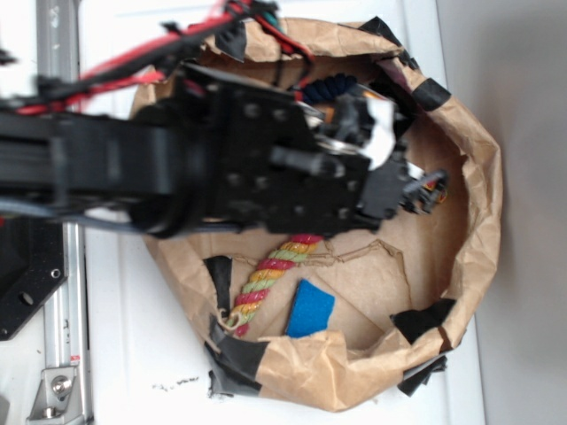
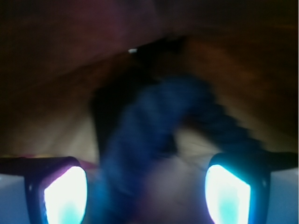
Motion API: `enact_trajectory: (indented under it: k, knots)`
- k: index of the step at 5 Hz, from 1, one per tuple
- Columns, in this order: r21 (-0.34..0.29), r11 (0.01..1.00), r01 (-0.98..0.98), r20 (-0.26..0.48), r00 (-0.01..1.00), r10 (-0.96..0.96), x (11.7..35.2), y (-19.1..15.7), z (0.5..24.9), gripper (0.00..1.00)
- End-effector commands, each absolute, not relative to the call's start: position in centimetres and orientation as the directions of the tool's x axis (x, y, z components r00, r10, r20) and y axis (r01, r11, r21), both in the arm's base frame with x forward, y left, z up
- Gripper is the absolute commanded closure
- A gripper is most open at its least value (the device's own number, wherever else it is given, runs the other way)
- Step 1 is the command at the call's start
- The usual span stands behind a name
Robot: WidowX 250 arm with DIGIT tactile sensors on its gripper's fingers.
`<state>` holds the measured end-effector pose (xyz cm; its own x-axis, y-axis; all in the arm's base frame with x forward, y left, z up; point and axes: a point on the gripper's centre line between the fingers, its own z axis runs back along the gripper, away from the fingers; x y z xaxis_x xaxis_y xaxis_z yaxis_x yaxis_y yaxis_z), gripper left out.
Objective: Grab the blue rope.
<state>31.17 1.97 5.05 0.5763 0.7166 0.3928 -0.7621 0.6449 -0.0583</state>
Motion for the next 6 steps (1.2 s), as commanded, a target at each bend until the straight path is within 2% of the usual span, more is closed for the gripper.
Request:
enact_trajectory:
  k: [1, 2, 3, 4, 5, 6]
  knots:
    - [-0.101, 0.687, -0.720, 0.343, 0.623, 0.703, 32.2, 2.7, 5.1, 1.00]
    - [-0.143, 0.725, -0.673, 0.338, 0.656, 0.675, 31.5, 2.6, 7.0, 1.00]
    - [-0.144, 0.865, -0.481, 0.404, 0.769, 0.495, 30.1, 3.5, 9.7, 1.00]
    - [-0.139, 0.944, -0.299, 0.440, 0.836, 0.329, 28.5, 3.7, 13.3, 1.00]
    - [-0.151, 0.976, -0.157, 0.389, 0.898, 0.205, 27.2, 3.0, 15.4, 1.00]
    - [-0.168, 0.985, -0.038, 0.240, 0.968, 0.078, 26.8, 1.6, 15.3, 1.00]
